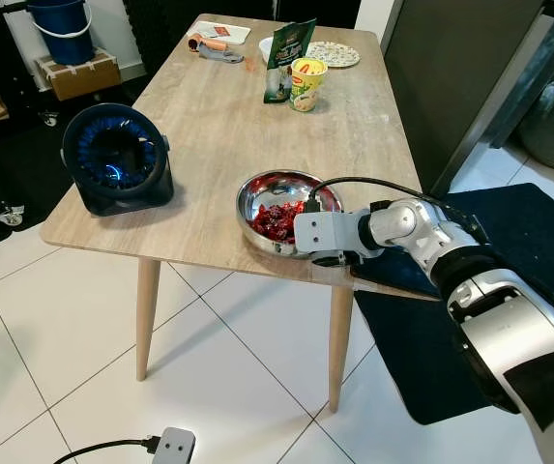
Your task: Restocking fridge
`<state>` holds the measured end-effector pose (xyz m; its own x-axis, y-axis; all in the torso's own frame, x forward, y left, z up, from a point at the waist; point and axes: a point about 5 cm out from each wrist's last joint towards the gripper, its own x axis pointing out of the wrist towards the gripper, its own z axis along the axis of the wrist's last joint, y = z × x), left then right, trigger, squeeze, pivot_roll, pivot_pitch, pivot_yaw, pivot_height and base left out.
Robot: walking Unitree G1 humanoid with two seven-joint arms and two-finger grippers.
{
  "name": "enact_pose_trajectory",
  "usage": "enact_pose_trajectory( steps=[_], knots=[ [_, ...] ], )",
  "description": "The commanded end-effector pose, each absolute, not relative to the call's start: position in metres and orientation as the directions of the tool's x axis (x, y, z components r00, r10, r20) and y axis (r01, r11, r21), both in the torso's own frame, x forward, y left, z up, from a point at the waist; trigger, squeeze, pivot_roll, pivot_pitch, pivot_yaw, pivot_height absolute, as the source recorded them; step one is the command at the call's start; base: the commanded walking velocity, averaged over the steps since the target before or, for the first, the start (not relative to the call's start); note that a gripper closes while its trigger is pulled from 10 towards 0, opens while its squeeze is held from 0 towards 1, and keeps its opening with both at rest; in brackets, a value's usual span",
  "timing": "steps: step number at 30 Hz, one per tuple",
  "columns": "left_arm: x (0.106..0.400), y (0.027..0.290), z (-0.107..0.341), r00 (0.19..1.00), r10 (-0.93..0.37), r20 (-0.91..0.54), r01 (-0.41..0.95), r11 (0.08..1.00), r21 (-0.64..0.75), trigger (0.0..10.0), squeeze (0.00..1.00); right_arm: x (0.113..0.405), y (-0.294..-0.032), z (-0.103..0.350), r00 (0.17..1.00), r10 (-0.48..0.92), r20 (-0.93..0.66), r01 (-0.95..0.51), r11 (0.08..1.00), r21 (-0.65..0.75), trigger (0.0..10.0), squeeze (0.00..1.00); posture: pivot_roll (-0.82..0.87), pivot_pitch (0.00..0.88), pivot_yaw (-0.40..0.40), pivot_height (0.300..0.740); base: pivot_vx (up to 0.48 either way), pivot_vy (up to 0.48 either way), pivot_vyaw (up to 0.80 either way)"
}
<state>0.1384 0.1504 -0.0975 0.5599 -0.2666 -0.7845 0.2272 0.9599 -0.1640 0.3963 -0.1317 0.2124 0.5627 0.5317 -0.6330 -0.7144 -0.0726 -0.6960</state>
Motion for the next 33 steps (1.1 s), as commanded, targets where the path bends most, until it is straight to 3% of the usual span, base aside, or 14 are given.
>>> enact_pose_trajectory(
  steps=[1,2,3,10,11,12,13,14,26,33],
  knots=[
    [0.067,0.143,-0.119,0.329,-0.282,-0.901,0.18,0.956,-0.233,10.0,0.0,0.396,-0.132,0.212,0.561,0.519,-0.646,-0.712,-0.096,-0.695,3.6,0.0,0.03,0.193,-0.087,0.74,0.0,0.0,0.0],
    [0.067,0.143,-0.119,0.329,-0.282,-0.901,0.18,0.956,-0.233,10.0,0.0,0.396,-0.132,0.212,0.561,0.519,-0.646,-0.712,-0.096,-0.695,3.6,0.0,0.03,0.193,-0.087,0.74,0.0,0.0,0.0],
    [0.067,0.143,-0.119,0.329,-0.283,-0.901,0.18,0.955,-0.234,10.0,0.0,0.396,-0.132,0.212,0.562,0.517,-0.645,-0.71,-0.1,-0.698,10.0,0.0,0.02,0.194,-0.089,0.74,0.0,0.0,0.0],
    [0.068,0.141,-0.119,0.331,-0.286,-0.899,0.18,0.954,-0.238,10.0,0.0,0.397,-0.134,0.213,0.573,0.503,-0.647,-0.695,-0.121,-0.709,10.0,0.0,0.02,0.195,-0.089,0.74,0.0,0.0,0.0],
    [0.068,0.141,-0.119,0.331,-0.287,-0.899,0.181,0.954,-0.238,10.0,0.0,0.397,-0.134,0.213,0.573,0.501,-0.648,-0.694,-0.124,-0.709,8.7,0.0,0.02,0.195,-0.089,0.74,0.0,0.0,0.0],
    [0.068,0.141,-0.119,0.331,-0.287,-0.899,0.181,0.954,-0.238,10.0,0.0,0.397,-0.134,0.213,0.573,0.501,-0.648,-0.694,-0.124,-0.709,8.7,0.0,0.02,0.195,-0.089,0.74,0.0,0.0,0.0],
    [0.068,0.141,-0.119,0.332,-0.287,-0.899,0.182,0.954,-0.238,10.0,0.0,0.397,-0.134,0.212,0.57,0.501,-0.652,-0.696,-0.128,-0.707,0.6,0.0,0.02,0.195,-0.089,0.74,0.0,0.0,0.0],
    [0.068,0.141,-0.119,0.332,-0.287,-0.899,0.183,0.954,-0.237,10.0,0.0,0.396,-0.134,0.212,0.568,0.501,-0.653,-0.696,-0.131,-0.706,0.0,0.0,0.02,0.191,-0.088,0.74,0.0,0.0,0.0],
    [0.071,0.141,-0.119,0.332,-0.284,-0.899,0.188,0.954,-0.232,10.0,0.0,0.397,-0.138,0.216,0.572,0.501,-0.65,-0.691,-0.134,-0.711,0.0,0.0,0.02,0.171,-0.09,0.74,0.0,0.0,0.0],
    [0.075,0.138,-0.118,0.335,-0.291,-0.896,0.196,0.952,-0.236,10.0,0.0,0.398,-0.154,0.229,0.594,0.467,-0.655,-0.686,-0.132,-0.716,0.0,0.0,0.01,0.145,-0.092,0.74,0.0,0.0,0.0]
  ],
)
